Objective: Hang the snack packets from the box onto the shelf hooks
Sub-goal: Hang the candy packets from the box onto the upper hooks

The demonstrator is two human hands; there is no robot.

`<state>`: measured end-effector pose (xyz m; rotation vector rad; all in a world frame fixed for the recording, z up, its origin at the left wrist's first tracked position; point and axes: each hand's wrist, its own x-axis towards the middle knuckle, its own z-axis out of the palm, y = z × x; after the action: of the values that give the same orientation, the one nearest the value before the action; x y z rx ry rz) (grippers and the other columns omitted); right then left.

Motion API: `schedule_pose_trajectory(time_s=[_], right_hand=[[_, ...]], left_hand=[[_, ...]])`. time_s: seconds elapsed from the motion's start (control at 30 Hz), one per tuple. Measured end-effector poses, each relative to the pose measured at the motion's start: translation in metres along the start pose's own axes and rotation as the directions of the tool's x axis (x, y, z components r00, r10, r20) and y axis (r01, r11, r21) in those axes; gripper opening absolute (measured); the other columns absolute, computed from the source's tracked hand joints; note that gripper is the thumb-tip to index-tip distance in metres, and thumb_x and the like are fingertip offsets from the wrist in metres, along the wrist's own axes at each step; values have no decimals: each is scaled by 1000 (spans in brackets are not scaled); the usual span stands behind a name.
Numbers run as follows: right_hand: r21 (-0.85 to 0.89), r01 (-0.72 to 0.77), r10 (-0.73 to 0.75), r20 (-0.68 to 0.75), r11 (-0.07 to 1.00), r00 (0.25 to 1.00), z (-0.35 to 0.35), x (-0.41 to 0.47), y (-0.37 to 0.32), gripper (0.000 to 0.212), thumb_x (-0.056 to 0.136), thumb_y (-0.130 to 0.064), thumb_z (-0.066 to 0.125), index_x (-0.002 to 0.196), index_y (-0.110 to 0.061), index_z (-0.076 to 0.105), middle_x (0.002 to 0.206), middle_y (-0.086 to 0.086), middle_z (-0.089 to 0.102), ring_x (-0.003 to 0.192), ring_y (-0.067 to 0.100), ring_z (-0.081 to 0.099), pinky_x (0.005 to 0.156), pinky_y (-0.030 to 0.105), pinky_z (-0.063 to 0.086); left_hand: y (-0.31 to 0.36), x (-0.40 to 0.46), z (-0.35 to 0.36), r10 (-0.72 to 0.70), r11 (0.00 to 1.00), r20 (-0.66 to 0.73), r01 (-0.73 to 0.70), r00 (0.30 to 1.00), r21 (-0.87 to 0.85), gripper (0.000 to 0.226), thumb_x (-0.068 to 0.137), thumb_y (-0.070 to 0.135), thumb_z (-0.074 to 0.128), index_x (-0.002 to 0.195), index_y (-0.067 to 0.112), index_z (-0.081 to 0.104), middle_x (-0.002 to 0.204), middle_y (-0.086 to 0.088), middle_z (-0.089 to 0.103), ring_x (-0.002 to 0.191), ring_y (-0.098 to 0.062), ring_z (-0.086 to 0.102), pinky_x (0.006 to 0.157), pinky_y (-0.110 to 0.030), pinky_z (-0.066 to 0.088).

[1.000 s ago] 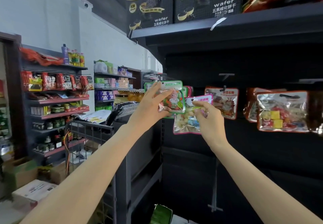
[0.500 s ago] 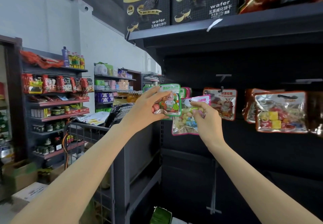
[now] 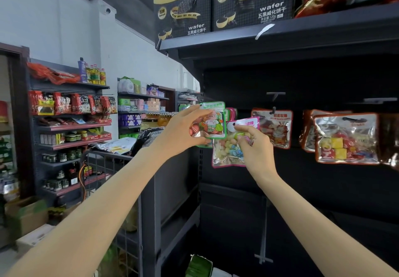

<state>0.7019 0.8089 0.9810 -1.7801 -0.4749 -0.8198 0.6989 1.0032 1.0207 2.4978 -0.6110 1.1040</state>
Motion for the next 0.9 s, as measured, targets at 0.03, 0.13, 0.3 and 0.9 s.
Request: schedule_pose_trajectory(time_s=[0.03,0.13,0.3,0.9], right_hand=[[3,-2,2,1,1000,1000,0,0,-1,31,96,-6,50,123,-19,60,116,-7,59,106,7,58,79,8,45],[21,-3,3,-5,1000,1000,0,-1,-3,31,96,-6,50,122,-19,60,112,-10,57,107,8,57,89,21,49],[10,-27,27,-17,1000,999,-3,-2,0,30,96,-6,50,120,-19,61,103,-8,59,90,13,63,80,27,54],[42,46,-42,-96,998,995,-11,-3,-22,24,95,-10,51,113,-21,63,108,-8,60,89,-1,59,79,14,51]], left_hand=[[-1,-1,0,9,1000,10,-9,1000,-9,71,77,31,75,139,34,40,150,-1,33,135,-18,35,108,-33,28],[-3,-1,5,24,999,44,-22,999,-40,71,76,31,75,138,34,41,149,-1,34,133,-18,37,110,-38,32],[-10,14,22,-9,1000,104,9,995,3,77,75,33,76,141,34,37,152,0,30,142,-22,24,113,-51,27],[-6,8,22,-27,992,251,-4,968,123,70,91,27,60,149,28,20,159,-3,-2,145,-21,-11,117,-43,3]])
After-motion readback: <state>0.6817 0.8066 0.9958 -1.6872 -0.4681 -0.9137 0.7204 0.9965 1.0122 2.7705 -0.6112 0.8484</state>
